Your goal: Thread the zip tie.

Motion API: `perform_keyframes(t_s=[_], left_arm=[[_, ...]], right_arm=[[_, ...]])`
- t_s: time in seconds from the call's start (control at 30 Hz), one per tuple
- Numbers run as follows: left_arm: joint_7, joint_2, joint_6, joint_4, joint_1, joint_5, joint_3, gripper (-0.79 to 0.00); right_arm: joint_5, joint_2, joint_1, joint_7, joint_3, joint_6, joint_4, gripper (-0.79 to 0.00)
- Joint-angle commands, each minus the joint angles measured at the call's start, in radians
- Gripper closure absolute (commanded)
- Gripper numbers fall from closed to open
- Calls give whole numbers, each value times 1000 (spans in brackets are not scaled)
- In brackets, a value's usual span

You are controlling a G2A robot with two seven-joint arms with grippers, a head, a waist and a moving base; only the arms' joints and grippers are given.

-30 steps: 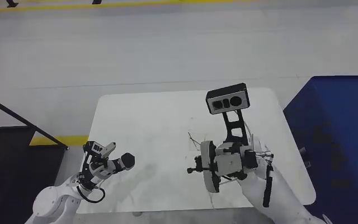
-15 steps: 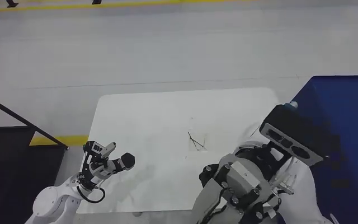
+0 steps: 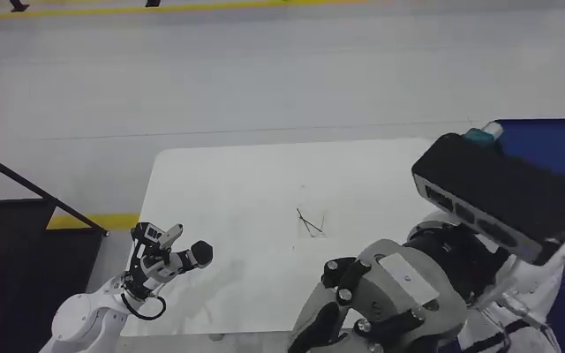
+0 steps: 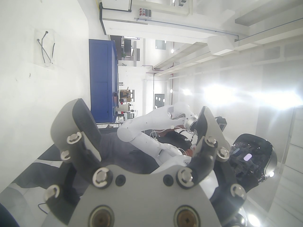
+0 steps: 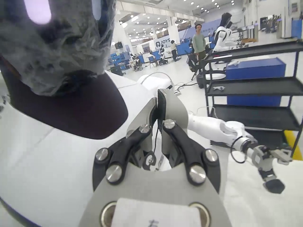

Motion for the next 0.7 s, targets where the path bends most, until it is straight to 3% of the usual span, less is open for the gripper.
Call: perform_keyframes(t_s=[0.0,0.23,0.37,0.67], left_arm=[[0,0,0,0,0,0,0,-785],[0,0,0,0,0,0,0,-785],[0,0,0,0,0,0,0,-785],[0,0,0,0,0,0,0,-785]], right_arm=[[78,3,1,8,19,68,5,0],[301,7,-25,29,27,202,37,0],[440,-1,-69,6,-31,206,68,0],[546,-14,-124,-43,-132,212,117,0]])
